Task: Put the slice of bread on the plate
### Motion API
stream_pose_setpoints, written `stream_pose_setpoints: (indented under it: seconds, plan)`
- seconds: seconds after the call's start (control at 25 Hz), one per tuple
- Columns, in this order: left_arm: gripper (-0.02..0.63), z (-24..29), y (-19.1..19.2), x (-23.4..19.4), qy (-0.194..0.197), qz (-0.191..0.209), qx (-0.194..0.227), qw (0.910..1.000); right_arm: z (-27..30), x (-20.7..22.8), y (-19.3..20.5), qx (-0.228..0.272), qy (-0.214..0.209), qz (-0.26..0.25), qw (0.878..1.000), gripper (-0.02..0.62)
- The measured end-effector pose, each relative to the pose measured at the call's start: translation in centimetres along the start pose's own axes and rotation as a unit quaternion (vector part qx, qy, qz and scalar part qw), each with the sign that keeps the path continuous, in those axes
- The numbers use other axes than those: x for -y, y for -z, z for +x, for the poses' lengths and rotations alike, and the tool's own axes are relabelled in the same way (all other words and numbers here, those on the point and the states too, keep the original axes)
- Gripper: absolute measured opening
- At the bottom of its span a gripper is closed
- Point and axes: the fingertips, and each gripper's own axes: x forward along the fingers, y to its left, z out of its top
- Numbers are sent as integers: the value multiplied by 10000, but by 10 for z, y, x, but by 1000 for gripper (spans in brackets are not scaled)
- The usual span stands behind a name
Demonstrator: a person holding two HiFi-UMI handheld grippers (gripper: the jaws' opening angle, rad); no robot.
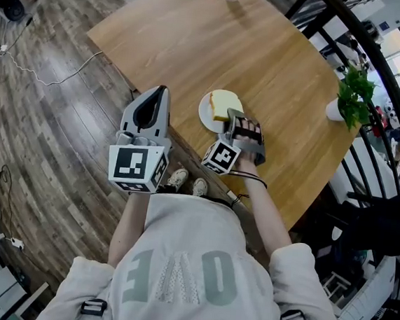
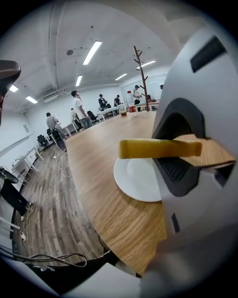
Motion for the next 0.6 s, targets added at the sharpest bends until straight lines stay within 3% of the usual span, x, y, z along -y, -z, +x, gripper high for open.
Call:
stream_pose_setpoints:
  seconds: [0.12, 0.2, 0.24, 0.4, 0.6]
  plan:
    - [6, 0, 1, -2, 2, -9, -15, 10000, 4, -17, -5, 121, -483, 256, 9984, 106]
    - [6, 1, 1, -1, -2, -15, -26, 10000, 9, -30, -4, 130, -947, 637, 9934, 236]
    - [6, 2, 1, -1, -5, -16, -30, 10000, 10, -34, -2, 120, -1089, 729, 9913, 252]
    - [6, 1, 2, -2, -16, -26, -32, 10000, 8, -40, 2, 133, -1399, 703, 9876, 253]
    - [6, 1, 6, -6, -18, -49, -61, 10000, 7, -48, 7, -57, -2616, 728, 9624, 264]
